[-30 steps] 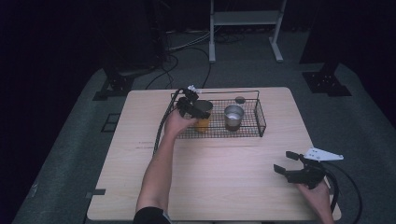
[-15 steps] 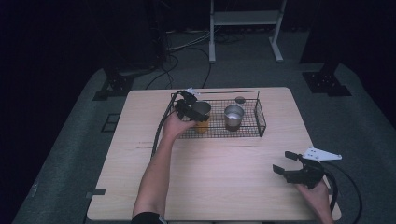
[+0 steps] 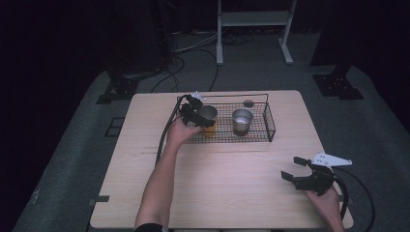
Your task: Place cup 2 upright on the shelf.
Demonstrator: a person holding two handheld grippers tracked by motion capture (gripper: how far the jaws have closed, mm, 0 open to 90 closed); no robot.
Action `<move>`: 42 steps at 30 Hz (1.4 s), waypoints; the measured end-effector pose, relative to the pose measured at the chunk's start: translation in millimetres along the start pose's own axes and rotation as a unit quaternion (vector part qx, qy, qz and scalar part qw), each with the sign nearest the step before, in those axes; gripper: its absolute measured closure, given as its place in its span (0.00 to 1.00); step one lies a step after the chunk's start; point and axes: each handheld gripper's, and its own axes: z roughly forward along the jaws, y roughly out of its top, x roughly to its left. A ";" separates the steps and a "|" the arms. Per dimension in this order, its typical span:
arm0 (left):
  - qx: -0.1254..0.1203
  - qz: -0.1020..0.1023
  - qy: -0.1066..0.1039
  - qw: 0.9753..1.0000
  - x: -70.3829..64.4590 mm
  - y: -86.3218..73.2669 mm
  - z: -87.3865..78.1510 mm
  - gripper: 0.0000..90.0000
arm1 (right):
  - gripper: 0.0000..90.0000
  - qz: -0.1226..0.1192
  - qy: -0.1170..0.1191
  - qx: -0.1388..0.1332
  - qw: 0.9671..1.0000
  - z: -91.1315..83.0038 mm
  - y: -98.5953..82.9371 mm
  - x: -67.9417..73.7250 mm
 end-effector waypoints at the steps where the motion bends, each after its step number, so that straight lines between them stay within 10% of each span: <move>1: -0.002 0.002 0.002 1.000 0.1 0.3 -0.8 0.06 | 0.14 0.000 0.000 0.000 1.000 0.0 0.1 0.2; 42: -0.058 0.018 0.006 0.998 -9.2 7.5 -45.3 0.02 | 0.14 -0.001 -0.001 0.004 1.000 1.5 0.6 1.1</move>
